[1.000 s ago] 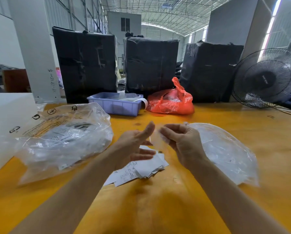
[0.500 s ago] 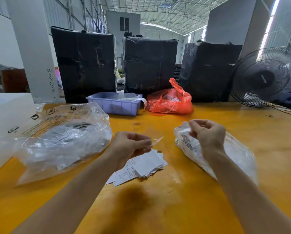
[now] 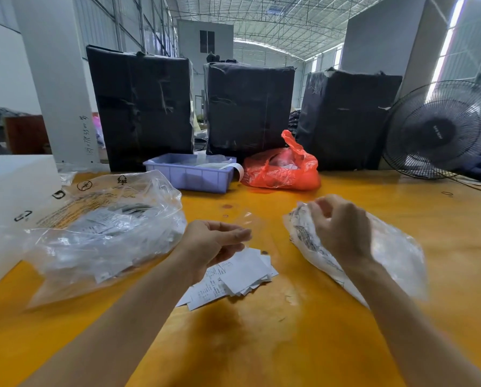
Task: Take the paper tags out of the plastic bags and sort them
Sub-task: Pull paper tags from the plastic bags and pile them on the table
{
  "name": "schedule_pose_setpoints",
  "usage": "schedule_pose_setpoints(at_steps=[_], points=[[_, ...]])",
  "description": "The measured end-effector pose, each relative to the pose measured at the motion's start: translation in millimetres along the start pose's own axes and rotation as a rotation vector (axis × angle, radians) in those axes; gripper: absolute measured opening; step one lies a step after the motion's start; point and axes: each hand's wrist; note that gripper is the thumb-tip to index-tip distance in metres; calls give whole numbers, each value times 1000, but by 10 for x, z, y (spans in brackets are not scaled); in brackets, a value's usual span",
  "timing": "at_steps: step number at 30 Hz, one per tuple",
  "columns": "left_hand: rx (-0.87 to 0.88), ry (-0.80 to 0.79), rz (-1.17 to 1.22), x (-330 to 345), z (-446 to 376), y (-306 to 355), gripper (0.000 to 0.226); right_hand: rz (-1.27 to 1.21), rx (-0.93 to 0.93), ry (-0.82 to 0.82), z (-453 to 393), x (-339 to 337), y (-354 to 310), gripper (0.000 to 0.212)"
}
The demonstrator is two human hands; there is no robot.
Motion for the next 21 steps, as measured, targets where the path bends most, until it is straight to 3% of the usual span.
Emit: schedule_pose_setpoints(at_steps=[2, 4, 5, 8, 13, 15, 17, 21], points=[[-4, -10, -15, 0, -4, -9, 32, -528, 90, -271, 102, 70, -298, 40], [-3, -25, -32, -4, -10, -17, 32, -751, 265, -562, 207, 165, -459, 58], [0, -34, -36, -8, -14, -23, 31, -804, 323, -635, 248, 213, -480, 55], [9, -59, -75, -24, -18, -31, 30, -921, 383, -543, 287, 275, -438, 22], [38, -87, -172, -45, -19, -67, 33, -859, 284, -534, 353, 357, -405, 15], [69, -15, -157, -63, -53, -85, 21, -797, 272, -487, 361, 382, -386, 20], [73, 92, -108, -101, -102, -108, 12, -559, 125, -470, 355, 384, -333, 30], [60, 216, -10, -185, -153, -128, 7, -55, -134, -786, 466, 414, -352, 68]])
Point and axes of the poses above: each hand's wrist, its own z-axis away from the middle knuckle, its own x-axis out of the palm, y = z × x, and after that the axes turned 8 degrees about -z, right-handed
